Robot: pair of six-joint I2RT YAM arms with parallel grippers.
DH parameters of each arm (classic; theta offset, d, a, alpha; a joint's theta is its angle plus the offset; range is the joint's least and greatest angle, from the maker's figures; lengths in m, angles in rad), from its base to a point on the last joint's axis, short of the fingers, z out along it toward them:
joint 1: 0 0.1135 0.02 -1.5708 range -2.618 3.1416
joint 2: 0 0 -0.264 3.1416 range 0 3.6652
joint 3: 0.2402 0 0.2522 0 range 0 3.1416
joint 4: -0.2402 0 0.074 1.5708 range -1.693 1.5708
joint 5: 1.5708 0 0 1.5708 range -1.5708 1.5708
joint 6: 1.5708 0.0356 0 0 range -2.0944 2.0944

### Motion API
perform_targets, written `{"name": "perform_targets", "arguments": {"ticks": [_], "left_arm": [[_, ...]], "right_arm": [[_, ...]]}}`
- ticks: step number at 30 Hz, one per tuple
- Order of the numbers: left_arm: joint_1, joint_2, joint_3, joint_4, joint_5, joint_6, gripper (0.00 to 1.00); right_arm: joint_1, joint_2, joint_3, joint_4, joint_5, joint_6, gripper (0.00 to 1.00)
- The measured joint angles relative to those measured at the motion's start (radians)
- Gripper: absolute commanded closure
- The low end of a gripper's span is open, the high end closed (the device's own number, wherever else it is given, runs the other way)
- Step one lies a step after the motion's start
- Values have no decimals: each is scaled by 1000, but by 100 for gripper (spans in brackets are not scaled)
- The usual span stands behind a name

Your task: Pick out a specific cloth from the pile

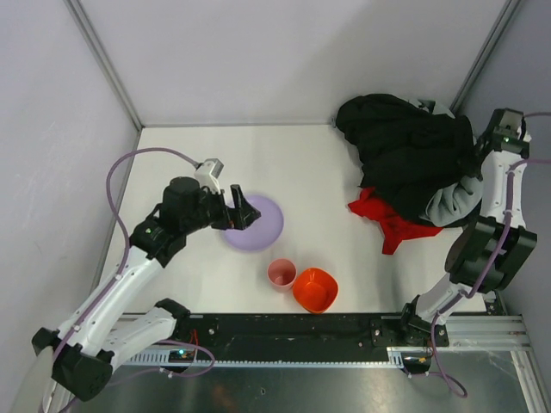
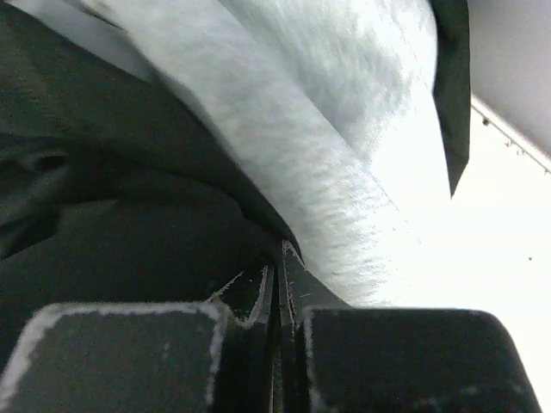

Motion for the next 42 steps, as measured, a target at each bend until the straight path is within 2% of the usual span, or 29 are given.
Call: {"name": "perform_targets", "arguments": {"ticks": [6,17,36,42], "left_arm": [[0,100,10,0,28,-27,0],[-10,324,117,8,85,-89,0],[-189,992,573,55,214,-244,0],[-211,1178,713,97,266,-326,0]], "right_arm": [[-9,-19,-219,104,-21,29,100],[-19,154,-246,178,-56,43,100],[-30,141,-284,228,-101,34,100],[-34,137,-291,236,-112,31,100]]}}
